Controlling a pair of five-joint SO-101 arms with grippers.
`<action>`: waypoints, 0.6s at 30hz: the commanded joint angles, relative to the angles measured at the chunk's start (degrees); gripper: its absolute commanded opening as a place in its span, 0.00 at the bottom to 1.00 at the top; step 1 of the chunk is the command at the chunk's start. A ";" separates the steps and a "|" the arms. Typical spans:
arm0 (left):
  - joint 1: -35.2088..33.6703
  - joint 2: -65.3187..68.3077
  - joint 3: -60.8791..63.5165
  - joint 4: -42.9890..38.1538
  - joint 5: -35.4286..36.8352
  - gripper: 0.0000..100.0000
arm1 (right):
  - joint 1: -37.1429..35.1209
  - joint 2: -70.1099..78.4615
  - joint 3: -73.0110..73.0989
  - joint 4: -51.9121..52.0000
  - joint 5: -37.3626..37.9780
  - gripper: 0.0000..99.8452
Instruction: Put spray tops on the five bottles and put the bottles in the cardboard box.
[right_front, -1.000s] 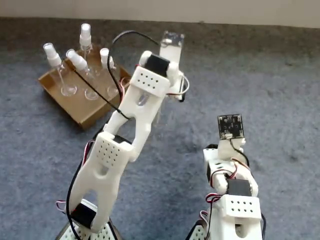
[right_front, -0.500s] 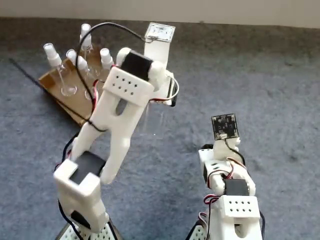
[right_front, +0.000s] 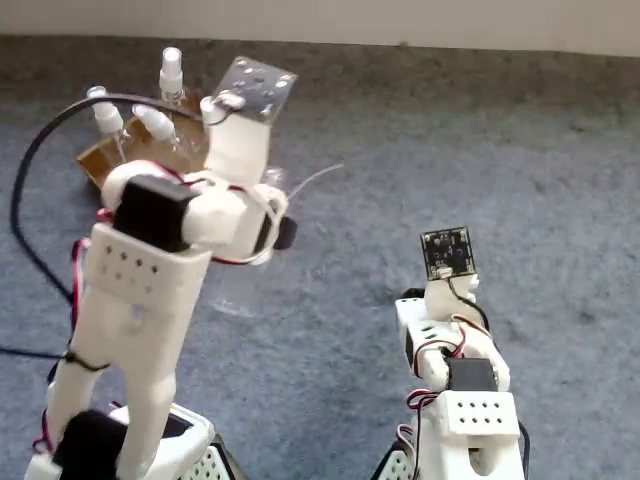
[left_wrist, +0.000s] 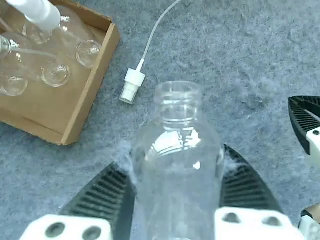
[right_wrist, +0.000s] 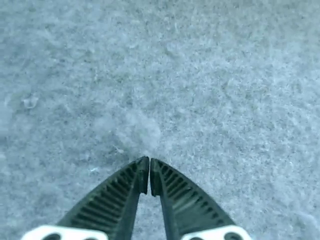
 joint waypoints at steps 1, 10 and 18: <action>-6.99 -9.45 9.71 -2.46 -1.41 0.03 | -0.40 -1.01 -0.48 -1.27 -0.09 0.01; -15.52 -25.01 36.62 -16.70 -1.32 0.03 | -2.07 -0.84 -3.30 -0.92 -0.53 0.01; -16.04 -43.30 54.11 -28.13 -1.23 0.03 | -9.36 -0.48 -17.80 12.26 -0.53 0.01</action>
